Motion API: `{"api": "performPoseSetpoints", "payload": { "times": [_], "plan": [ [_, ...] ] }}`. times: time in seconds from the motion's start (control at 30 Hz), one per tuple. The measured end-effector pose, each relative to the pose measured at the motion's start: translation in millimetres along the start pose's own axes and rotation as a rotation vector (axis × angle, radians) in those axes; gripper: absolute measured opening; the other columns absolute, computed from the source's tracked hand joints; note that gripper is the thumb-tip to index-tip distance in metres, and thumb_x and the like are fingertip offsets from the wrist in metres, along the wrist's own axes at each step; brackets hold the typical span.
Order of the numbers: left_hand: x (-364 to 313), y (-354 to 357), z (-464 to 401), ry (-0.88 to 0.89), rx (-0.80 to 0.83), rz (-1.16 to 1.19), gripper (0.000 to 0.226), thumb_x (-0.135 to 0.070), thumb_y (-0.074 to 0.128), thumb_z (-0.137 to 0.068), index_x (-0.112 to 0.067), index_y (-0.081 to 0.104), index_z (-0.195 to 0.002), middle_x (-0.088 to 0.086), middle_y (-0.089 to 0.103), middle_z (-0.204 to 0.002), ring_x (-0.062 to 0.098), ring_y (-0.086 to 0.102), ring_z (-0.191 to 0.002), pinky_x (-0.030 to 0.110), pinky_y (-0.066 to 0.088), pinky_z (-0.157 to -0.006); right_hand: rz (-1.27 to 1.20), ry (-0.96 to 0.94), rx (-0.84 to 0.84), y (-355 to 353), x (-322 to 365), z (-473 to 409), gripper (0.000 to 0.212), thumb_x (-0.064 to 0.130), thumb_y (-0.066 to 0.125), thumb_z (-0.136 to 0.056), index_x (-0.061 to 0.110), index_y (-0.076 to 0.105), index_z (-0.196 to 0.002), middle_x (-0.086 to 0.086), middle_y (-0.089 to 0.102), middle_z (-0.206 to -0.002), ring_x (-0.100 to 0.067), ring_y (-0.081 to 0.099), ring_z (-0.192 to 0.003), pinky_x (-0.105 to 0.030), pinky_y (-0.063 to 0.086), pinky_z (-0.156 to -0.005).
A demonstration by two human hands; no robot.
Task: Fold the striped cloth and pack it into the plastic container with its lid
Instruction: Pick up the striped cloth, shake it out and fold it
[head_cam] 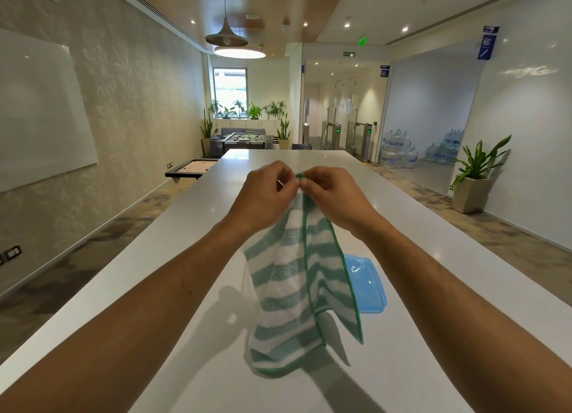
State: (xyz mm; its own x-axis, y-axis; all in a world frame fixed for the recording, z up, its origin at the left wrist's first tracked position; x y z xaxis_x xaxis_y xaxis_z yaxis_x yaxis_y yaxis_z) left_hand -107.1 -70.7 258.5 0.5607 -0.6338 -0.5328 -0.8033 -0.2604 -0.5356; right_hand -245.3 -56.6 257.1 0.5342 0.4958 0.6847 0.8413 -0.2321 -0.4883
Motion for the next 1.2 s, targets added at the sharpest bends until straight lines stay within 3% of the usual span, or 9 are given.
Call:
{"api": "performPoseSetpoints", "payload": {
  "times": [0.2,0.33,0.43,0.63,0.77,0.9,0.97,1.07,1.2],
  "plan": [
    [-1.1,1.5,0.3,0.023,0.032,0.070,0.010,-0.030,0.058,-0.095,-0.021,0.059,-0.098,-0.008,0.061,-0.088,0.002,0.055,-0.073,0.005,0.036,-0.060,0.068,-0.059,-0.042,-4.0,2.2,-1.9,0.024,0.020,0.054,-0.098,0.019,0.061,-0.121,0.000,0.068,-0.113,-0.013,0.064,-0.096,-0.023,0.051,-0.080],
    [13.7,7.4,4.3,-0.028,0.242,0.034,0.014,-0.044,0.058,-0.092,-0.030,0.057,-0.090,-0.017,0.058,-0.082,0.004,0.056,-0.075,0.014,0.038,-0.060,0.094,-0.070,-0.127,-14.8,-1.4,-3.1,0.018,0.013,0.052,-0.097,0.021,0.066,-0.105,0.003,0.066,-0.102,-0.005,0.061,-0.087,-0.006,0.043,-0.066],
    [33.0,12.7,12.1,-0.052,0.472,-0.063,0.019,-0.049,0.055,-0.092,-0.034,0.056,-0.080,-0.011,0.060,-0.078,0.007,0.057,-0.072,0.022,0.038,-0.060,0.068,-0.017,-0.172,-28.5,-7.9,-5.4,0.016,0.018,0.051,-0.098,0.026,0.064,-0.098,0.007,0.064,-0.096,0.001,0.058,-0.086,-0.013,0.044,-0.065],
    [72.1,-2.2,18.8,-0.054,0.591,-0.248,0.017,-0.045,0.056,-0.093,-0.030,0.061,-0.085,-0.015,0.059,-0.081,0.003,0.054,-0.076,0.021,0.036,-0.060,-0.008,0.072,-0.276,-59.9,-27.6,-3.5,0.017,0.017,0.052,-0.098,0.029,0.063,-0.094,0.011,0.063,-0.095,-0.005,0.058,-0.091,-0.022,0.045,-0.074],
    [86.6,-24.8,12.0,-0.089,0.493,-0.297,0.023,-0.045,0.057,-0.092,-0.031,0.059,-0.073,-0.013,0.059,-0.072,0.003,0.054,-0.070,0.023,0.034,-0.056,-0.101,0.137,-0.359,-78.3,-40.8,0.6,0.018,0.014,0.052,-0.097,0.027,0.062,-0.090,0.004,0.064,-0.096,-0.010,0.060,-0.091,-0.024,0.047,-0.072],
    [84.0,-42.0,1.8,-0.071,0.261,-0.284,0.018,-0.038,0.062,-0.091,-0.023,0.066,-0.083,-0.004,0.066,-0.077,0.017,0.062,-0.075,0.029,0.044,-0.060,-0.124,0.182,-0.342,-84.9,-52.5,2.6,0.017,0.014,0.051,-0.098,0.024,0.062,-0.090,0.000,0.064,-0.098,-0.014,0.060,-0.092,-0.025,0.048,-0.071],
    [74.4,-50.6,-2.4,-0.048,0.059,-0.212,0.017,-0.030,0.063,-0.091,-0.014,0.068,-0.091,0.004,0.068,-0.086,0.020,0.062,-0.078,0.031,0.047,-0.066,-0.151,0.182,-0.339,-87.3,-54.9,3.1,0.017,0.013,0.051,-0.097,0.023,0.062,-0.091,-0.001,0.065,-0.098,-0.017,0.062,-0.094,-0.031,0.052,-0.075],
    [54.1,-61.6,-6.5,0.032,-0.175,-0.088,0.013,-0.023,0.061,-0.093,-0.011,0.064,-0.099,0.001,0.063,-0.091,0.003,0.056,-0.072,0.015,0.039,-0.061,-0.229,0.139,-0.398,-92.7,-51.0,2.7,0.019,0.014,0.050,-0.097,0.027,0.062,-0.090,-0.001,0.065,-0.100,-0.019,0.063,-0.097,-0.036,0.055,-0.082],
    [45.4,-62.9,-14.6,-0.046,-0.205,0.161,0.007,-0.016,0.061,-0.093,-0.015,0.058,-0.099,-0.004,0.060,-0.094,0.007,0.057,-0.081,0.019,0.047,-0.069,-0.247,0.159,-0.398,-91.4,-46.8,1.0,0.023,0.008,0.047,-0.097,0.025,0.060,-0.089,-0.001,0.063,-0.097,-0.018,0.062,-0.095,-0.037,0.057,-0.082]
  ]
}}
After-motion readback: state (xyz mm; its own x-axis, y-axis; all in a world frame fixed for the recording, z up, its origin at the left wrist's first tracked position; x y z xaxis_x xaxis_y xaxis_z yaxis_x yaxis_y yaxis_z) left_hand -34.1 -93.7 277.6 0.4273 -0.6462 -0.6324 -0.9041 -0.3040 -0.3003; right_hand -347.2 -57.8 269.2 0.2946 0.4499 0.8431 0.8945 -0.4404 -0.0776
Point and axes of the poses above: each hand's wrist, its own z-axis away from the middle knuckle, its own y-axis out of the palm, x = y × z, the point moved 4 cm from there along -z, towards the middle knuckle
